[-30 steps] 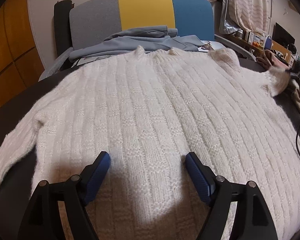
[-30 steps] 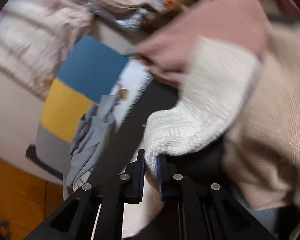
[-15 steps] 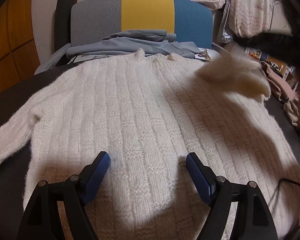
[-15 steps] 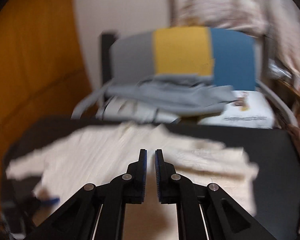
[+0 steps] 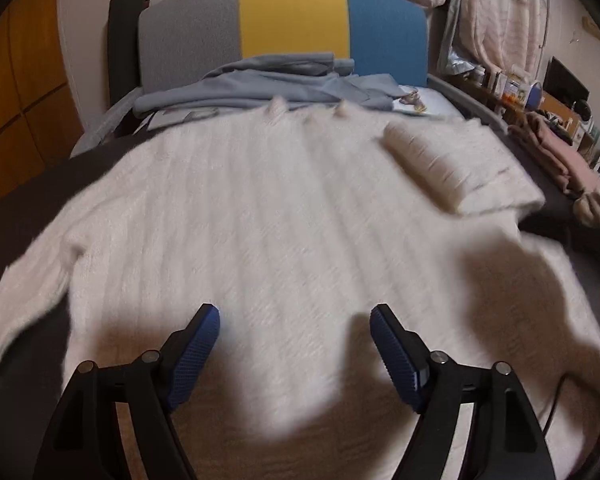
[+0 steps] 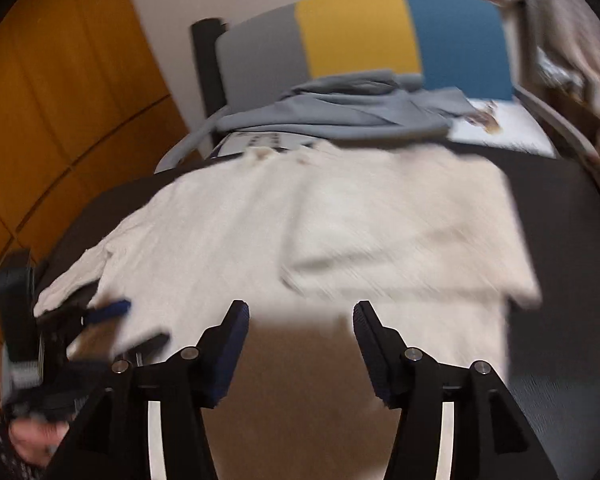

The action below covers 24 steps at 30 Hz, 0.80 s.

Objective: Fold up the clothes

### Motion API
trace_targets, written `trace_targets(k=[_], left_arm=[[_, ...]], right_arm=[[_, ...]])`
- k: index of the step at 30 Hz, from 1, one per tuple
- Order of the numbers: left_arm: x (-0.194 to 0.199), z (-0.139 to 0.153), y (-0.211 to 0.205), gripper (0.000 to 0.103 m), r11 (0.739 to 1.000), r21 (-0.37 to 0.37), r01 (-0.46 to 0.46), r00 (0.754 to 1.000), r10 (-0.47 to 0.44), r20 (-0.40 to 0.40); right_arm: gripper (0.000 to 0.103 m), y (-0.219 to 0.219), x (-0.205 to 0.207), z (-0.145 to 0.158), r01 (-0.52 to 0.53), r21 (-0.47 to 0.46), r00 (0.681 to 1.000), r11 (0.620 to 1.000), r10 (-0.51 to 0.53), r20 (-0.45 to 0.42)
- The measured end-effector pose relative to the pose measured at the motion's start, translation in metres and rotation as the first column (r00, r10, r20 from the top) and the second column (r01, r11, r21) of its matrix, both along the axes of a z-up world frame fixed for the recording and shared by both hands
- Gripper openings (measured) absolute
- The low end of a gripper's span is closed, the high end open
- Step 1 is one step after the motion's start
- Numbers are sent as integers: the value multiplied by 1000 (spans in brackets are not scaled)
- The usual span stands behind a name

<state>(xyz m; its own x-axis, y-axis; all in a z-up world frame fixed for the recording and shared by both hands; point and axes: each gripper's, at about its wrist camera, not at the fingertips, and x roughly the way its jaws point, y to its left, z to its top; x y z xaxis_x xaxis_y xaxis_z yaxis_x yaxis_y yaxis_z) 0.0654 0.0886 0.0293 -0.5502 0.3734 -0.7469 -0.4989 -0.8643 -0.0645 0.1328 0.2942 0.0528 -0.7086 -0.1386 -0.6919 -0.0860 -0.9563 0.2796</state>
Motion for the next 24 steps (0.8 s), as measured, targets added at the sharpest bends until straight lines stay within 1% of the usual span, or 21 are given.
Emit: trace_targets(k=[2,3,4,5,6,7,8,9,10,11,13,15,17,19,21,22,23,24], left_arm=[[0,19,21,78,999,43,30,999,-29,-28],[0,26,39,78,997,36,63,997,-61,-44],[0,34,57,79,995,24,100,993,-98,-60],[-1,41,76,80,991,11,136,988,-135,-76],[0,46,100,80,984,-37,177,978,-180,-107],[2,47,122,80,974,-93,205,967,-216,-135],[3,44,144,80,960,-170,222,954,-250,-166],[3,40,167,80,939,-251,233,939,-285,-194],[2,35,185,80,920,-307,244,928,-314,-203],[0,30,201,80,902,-343,262,920,-341,-194],[-11,19,225,80,887,-329,324,920,-376,-108],[-23,13,240,80,892,-235,386,919,-395,10],[-30,9,249,80,901,-172,397,918,-392,65],[-33,2,257,80,903,-240,355,933,-357,39],[-36,-7,262,80,895,-326,305,948,-317,17],[-37,-8,260,80,900,-313,303,949,-315,11],[-38,-8,258,75,907,-289,305,948,-317,7],[-39,-7,254,67,915,-267,302,950,-311,8]], right_arm=[[56,11,20,-12,34,4,999,999,-34,20],[56,15,27,-21,55,25,998,998,-56,40],[52,18,33,-25,67,32,996,997,-69,50],[51,22,38,-28,79,32,996,996,-80,50],[51,24,40,-28,87,18,996,996,-88,33],[51,26,41,-29,92,14,995,996,-93,35],[51,27,41,-31,92,11,995,996,-92,35],[51,27,41,-32,91,10,995,996,-91,34],[52,28,43,-31,90,10,995,996,-90,30],[52,28,44,-30,90,8,996,996,-90,27],[52,31,47,-32,89,-9,996,996,-89,17],[52,33,50,-32,88,-33,996,996,-88,9],[52,36,50,-32,87,-62,996,994,-87,1],[52,37,48,-32,87,-78,996,993,-87,-4],[52,38,46,-32,86,-88,996,992,-87,-7],[52,38,46,-32,86,-89,996,992,-87,-8],[52,38,46,-32,86,-88,996,992,-87,-8],[52,37,46,-32,86,-86,996,993,-87,-9]])
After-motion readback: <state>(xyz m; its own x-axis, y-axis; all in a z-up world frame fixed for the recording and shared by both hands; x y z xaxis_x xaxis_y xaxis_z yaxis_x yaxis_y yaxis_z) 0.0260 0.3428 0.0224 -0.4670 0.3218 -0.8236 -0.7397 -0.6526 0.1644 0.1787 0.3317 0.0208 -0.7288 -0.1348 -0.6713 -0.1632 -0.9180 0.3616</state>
